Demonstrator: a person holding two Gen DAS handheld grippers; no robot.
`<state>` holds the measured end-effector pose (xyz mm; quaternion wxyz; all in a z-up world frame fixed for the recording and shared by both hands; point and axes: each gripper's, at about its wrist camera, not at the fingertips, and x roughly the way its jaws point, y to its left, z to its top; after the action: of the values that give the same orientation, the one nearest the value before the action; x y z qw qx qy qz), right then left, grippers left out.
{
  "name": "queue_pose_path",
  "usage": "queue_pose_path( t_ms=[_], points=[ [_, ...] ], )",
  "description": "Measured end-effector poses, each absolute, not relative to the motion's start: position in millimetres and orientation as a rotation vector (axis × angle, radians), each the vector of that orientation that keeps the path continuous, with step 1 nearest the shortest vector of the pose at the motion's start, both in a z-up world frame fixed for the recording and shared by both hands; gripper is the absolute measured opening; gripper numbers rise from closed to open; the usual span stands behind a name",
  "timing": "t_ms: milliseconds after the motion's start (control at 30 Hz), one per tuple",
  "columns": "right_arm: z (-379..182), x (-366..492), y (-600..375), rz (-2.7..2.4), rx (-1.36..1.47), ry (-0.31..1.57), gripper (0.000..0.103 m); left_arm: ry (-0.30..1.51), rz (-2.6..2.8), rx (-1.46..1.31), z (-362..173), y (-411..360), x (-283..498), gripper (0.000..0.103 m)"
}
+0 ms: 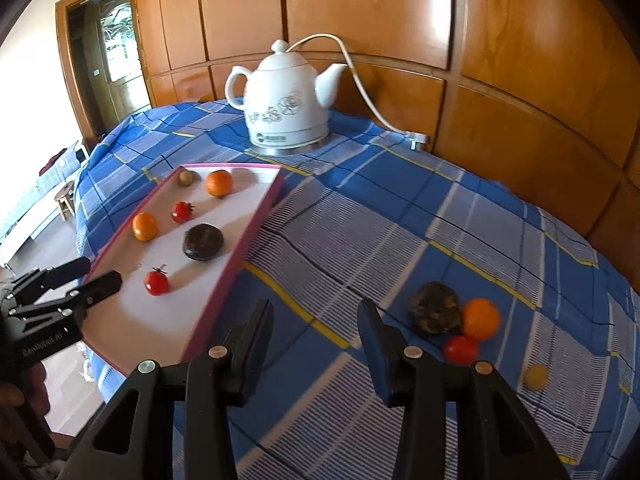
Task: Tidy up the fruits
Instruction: 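Move both grippers back from the tray to the remaining fruit cluster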
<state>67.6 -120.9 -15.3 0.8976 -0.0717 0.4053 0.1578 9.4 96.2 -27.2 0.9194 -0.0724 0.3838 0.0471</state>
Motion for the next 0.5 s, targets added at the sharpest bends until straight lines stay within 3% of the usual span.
queue_pose_path(
  t_ms=[500],
  points=[
    [3, 69, -208, 0.158, -0.100, 0.823, 0.044, 0.791, 0.049, -0.095, -23, 75, 11, 0.067]
  ],
)
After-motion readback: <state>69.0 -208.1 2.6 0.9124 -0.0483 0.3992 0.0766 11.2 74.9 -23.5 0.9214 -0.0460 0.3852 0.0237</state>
